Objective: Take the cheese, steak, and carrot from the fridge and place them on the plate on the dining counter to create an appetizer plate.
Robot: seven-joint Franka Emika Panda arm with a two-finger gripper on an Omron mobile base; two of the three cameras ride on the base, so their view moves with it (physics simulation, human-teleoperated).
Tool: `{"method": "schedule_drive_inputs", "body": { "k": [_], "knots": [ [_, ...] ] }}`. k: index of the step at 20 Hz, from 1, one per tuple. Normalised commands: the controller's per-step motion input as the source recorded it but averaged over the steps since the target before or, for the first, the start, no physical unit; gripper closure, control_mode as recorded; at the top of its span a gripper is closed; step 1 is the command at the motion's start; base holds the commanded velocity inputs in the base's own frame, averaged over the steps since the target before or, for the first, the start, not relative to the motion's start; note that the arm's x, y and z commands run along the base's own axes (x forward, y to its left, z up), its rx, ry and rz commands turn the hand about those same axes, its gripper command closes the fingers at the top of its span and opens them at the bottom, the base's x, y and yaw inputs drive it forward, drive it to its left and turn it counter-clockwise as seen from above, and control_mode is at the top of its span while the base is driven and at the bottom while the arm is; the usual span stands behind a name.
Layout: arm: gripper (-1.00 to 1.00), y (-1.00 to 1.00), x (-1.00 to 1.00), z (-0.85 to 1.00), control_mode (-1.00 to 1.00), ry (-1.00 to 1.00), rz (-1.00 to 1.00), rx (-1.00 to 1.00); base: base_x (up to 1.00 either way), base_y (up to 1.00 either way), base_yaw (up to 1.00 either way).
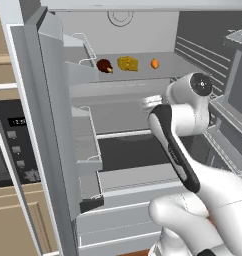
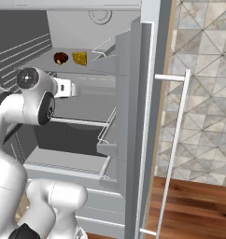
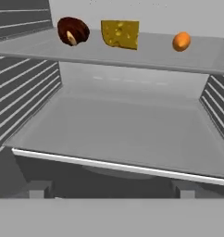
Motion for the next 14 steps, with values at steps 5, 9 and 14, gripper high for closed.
{"method": "schedule_drive_inputs", "body": {
  "k": [5,9,14],
  "knots": [
    [-1.00,0.43,0.02,0.32,-1.00,-0.25,0.00,0.00,0.00,0.00,0.00],
    [-1.00,0.38,0.14,0.35,-1.00,-0.07,0.00,0.00,0.00,0.00,0.00],
    [-1.00,0.30,0.20,0.39,-1.00,0.00,0.00,0.00,0.00,0.00,0.00]
  ]
}}
